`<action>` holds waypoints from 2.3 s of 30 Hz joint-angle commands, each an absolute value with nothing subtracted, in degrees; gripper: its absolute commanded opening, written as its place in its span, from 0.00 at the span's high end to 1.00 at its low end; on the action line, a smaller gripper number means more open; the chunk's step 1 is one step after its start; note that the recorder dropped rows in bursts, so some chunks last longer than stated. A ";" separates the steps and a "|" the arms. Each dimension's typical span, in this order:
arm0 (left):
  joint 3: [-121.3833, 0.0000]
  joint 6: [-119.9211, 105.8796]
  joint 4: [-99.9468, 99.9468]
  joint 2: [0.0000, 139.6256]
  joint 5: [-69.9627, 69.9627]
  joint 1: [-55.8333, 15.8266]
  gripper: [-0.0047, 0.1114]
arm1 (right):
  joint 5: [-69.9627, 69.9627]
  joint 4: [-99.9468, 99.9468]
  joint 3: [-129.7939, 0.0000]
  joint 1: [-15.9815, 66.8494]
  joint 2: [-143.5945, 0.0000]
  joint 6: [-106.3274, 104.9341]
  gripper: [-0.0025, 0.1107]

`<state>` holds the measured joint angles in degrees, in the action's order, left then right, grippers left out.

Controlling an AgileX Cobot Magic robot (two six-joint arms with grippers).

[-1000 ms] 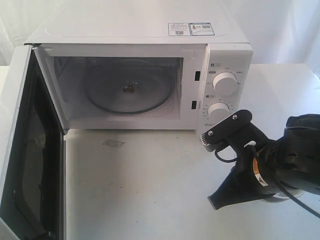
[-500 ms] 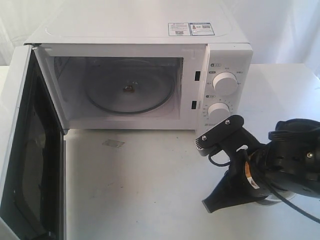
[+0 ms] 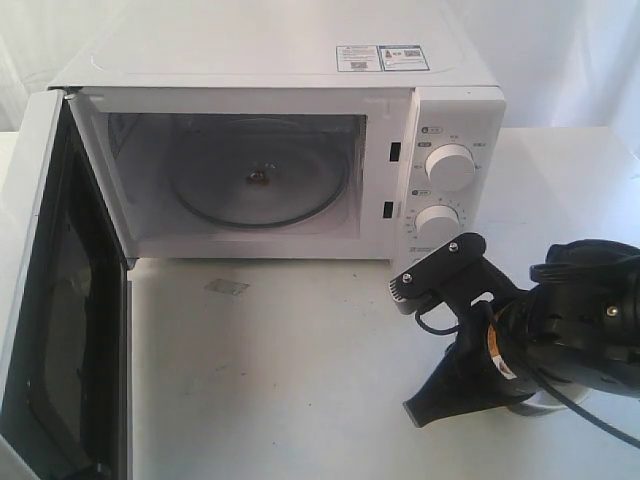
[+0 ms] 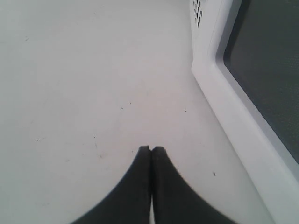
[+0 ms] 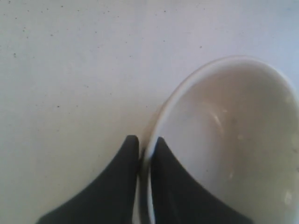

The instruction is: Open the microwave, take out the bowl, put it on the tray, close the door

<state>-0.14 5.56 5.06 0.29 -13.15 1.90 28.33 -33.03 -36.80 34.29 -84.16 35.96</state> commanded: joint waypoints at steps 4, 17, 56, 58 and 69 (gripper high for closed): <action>0.00 5.60 5.53 0.00 -13.28 2.09 0.96 | 28.55 -33.01 -36.61 33.67 -84.20 36.18 0.69; 0.00 5.60 5.53 0.00 -13.28 2.09 0.96 | 34.05 -25.12 -38.94 33.67 -69.35 35.75 0.69; -34.26 -6.28 5.17 16.83 -29.54 2.09 0.96 | 26.05 -23.39 -38.51 33.67 -42.29 10.02 0.98; -34.26 -6.28 5.17 16.65 -29.27 2.09 0.96 | 26.23 -23.39 -38.51 33.67 -42.29 10.02 0.98; -34.26 -6.40 8.53 17.06 -25.25 2.09 0.96 | 26.72 -24.25 -38.51 33.67 -42.29 10.02 0.98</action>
<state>-33.78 -6.22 7.74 16.67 -25.70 1.90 26.56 -23.53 -38.71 34.29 -42.49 10.38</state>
